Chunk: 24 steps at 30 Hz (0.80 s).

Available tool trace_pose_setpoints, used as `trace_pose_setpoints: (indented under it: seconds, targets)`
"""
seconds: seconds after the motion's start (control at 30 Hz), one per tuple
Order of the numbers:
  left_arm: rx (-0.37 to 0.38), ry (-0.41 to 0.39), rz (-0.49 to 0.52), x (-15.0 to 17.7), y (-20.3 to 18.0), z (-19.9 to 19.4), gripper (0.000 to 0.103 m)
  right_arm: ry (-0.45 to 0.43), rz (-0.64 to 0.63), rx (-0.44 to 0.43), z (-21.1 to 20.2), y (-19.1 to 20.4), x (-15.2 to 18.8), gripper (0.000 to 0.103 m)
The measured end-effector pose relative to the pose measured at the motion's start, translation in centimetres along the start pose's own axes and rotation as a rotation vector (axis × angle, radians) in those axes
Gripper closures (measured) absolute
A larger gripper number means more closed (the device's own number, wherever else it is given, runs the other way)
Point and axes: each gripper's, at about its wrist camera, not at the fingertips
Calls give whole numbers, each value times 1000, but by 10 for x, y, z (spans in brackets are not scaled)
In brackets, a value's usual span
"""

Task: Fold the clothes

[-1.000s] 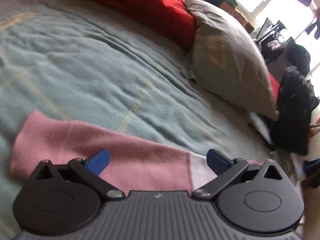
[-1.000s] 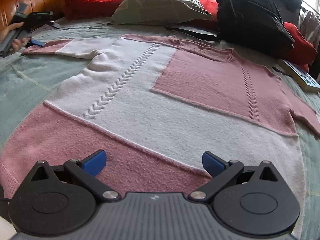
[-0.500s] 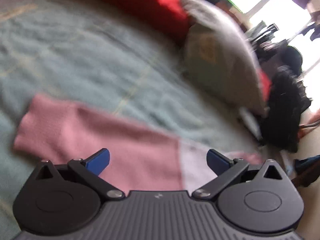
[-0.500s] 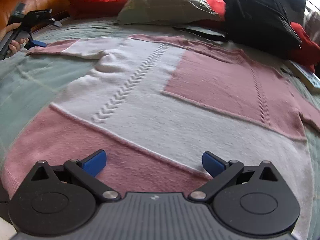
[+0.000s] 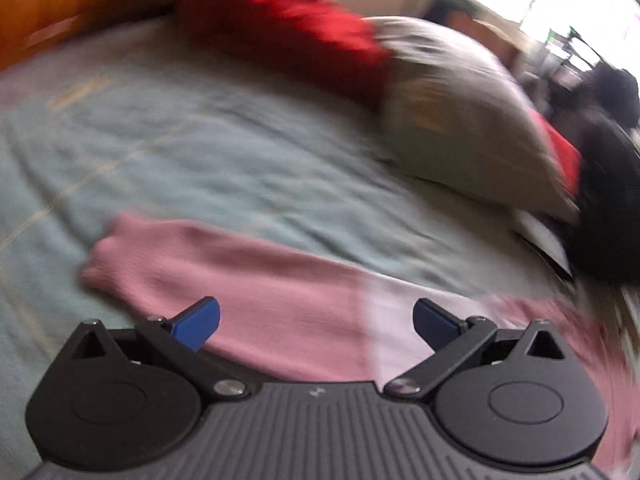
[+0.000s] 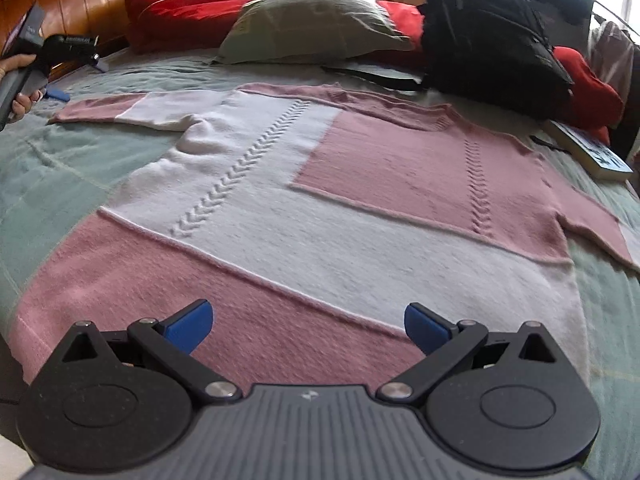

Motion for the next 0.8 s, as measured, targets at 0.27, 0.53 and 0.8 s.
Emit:
trace_pose_setpoints:
  seconds: [0.27,0.53,0.8]
  targets:
    - [243,36,434,69,-180,-27,1,-30,96,32,-18,-41,31,0]
    - [261,84,722,187,-270,-23,1,-77,199,78,-17,-98,55,0]
    - [88,110,700,263,-262,-1,1,-108,179,32,10,-110,76,0]
Point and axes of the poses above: each gripper's, at about its wrist camera, not at the fingertips, and z roughly the way its jaws point, y to its left, x to its underside, and after that the axes turned 12 degrees about y, right-handed
